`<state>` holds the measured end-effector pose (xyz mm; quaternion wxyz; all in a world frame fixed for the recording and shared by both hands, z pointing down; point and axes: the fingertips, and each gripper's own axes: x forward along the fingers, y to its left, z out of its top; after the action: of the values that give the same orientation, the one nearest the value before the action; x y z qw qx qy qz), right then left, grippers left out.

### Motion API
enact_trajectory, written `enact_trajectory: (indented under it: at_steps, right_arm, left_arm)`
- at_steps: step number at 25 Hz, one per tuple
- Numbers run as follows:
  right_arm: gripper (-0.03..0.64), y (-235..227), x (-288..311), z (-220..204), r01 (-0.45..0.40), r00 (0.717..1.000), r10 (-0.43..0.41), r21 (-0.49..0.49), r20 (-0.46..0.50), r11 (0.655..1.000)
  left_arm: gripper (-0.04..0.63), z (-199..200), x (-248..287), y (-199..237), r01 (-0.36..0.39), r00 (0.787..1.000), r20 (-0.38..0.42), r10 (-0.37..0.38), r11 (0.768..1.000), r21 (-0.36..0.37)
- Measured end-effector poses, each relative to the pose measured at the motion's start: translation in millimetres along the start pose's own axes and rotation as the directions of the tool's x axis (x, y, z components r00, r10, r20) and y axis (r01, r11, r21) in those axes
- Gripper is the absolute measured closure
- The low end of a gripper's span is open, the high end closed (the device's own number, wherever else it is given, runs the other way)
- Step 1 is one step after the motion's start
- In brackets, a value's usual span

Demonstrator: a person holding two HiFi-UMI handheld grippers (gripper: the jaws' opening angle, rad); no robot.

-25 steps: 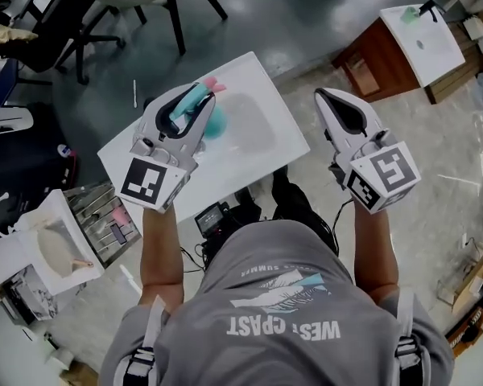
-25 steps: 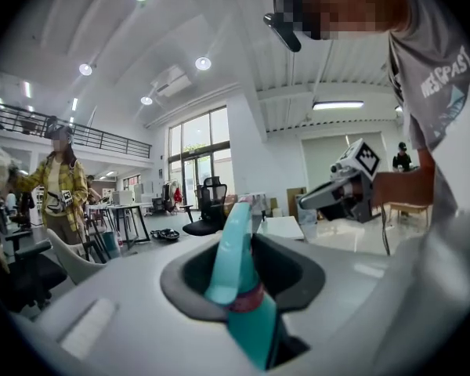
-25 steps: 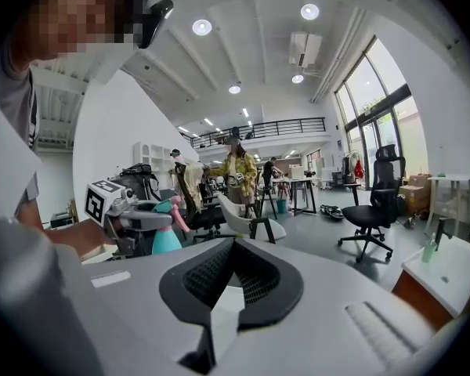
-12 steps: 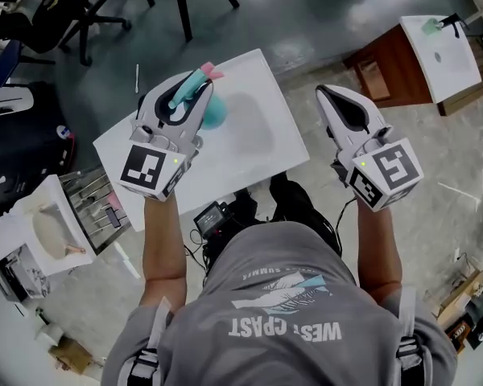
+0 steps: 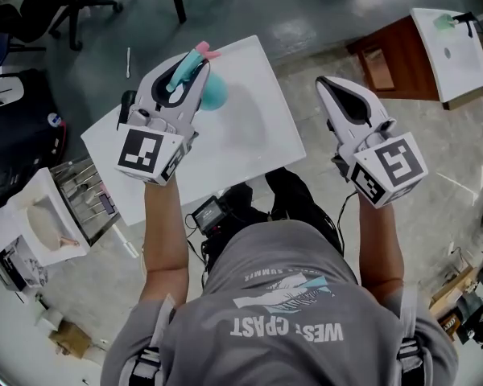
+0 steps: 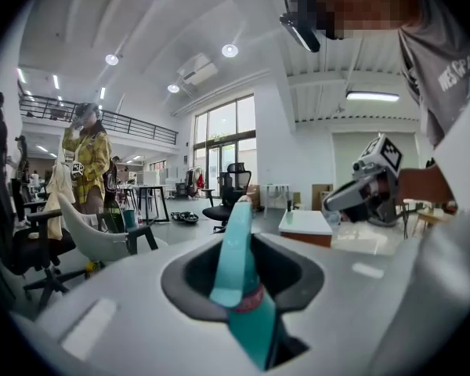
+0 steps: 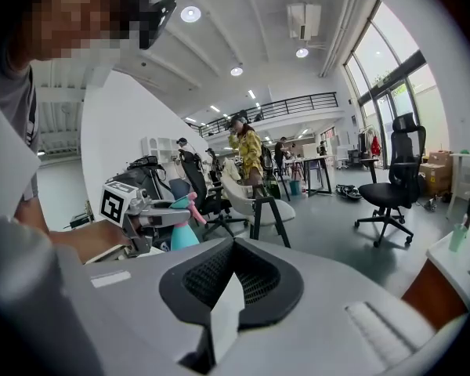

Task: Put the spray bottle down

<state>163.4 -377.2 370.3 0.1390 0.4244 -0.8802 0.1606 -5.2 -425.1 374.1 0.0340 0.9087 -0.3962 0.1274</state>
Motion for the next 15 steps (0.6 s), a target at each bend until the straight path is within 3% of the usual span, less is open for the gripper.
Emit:
enact_trajectory:
  at_steps: [15]
  right_arm:
    - [0.615, -30, 30, -35, 0.002, 0.997, 0.001, 0.039, -0.074, 0.999]
  left_arm:
    - [0.508, -46, 60, 23, -0.031, 0.999, 0.021, 0.031, 0.999, -0.018]
